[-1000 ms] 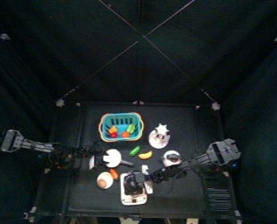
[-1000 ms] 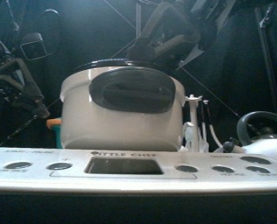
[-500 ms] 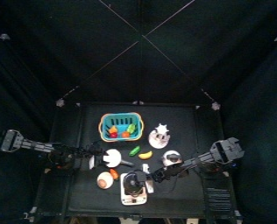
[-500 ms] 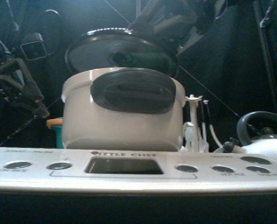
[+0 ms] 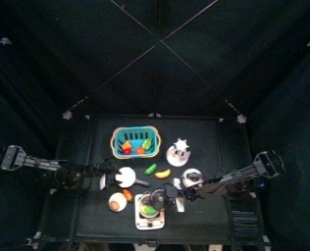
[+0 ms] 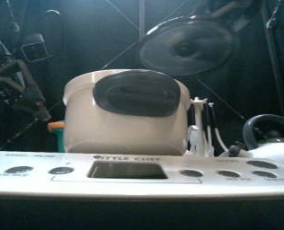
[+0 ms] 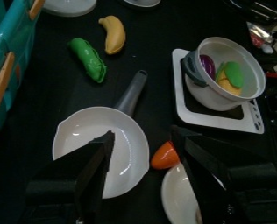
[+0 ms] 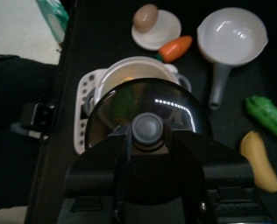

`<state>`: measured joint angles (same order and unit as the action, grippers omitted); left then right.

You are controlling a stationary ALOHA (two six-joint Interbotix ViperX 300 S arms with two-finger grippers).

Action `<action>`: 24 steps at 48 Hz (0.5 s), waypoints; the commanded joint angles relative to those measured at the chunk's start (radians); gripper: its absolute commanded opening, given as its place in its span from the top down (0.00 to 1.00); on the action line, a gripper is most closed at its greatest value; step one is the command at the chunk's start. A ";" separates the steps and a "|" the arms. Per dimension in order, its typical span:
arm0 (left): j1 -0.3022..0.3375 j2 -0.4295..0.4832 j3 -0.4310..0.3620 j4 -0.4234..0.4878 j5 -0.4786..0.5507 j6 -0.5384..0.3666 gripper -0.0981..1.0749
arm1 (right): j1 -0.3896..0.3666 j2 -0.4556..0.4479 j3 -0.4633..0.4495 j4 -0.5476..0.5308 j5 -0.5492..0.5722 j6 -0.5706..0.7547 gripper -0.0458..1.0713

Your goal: Place pot lid to the right of the stove

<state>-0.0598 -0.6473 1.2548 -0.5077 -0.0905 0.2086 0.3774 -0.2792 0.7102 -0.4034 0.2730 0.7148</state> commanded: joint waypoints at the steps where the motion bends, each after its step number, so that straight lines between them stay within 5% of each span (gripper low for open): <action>1: 0.005 0.000 -0.029 0.002 -0.002 0.002 0.15 | 0.015 -0.060 0.048 0.071 0.003 0.000 0.48; 12: 0.015 0.002 -0.034 0.000 -0.003 0.000 0.15 | 0.020 -0.103 0.150 0.169 0.005 0.000 0.48; 24: 0.015 0.000 -0.034 0.000 -0.003 -0.002 0.15 | -0.009 -0.015 0.195 0.175 0.006 0.000 0.47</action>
<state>-0.0460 -0.6473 1.2471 -0.5077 -0.0890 0.2071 0.3820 -0.3114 0.9112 -0.2332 0.2838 0.7164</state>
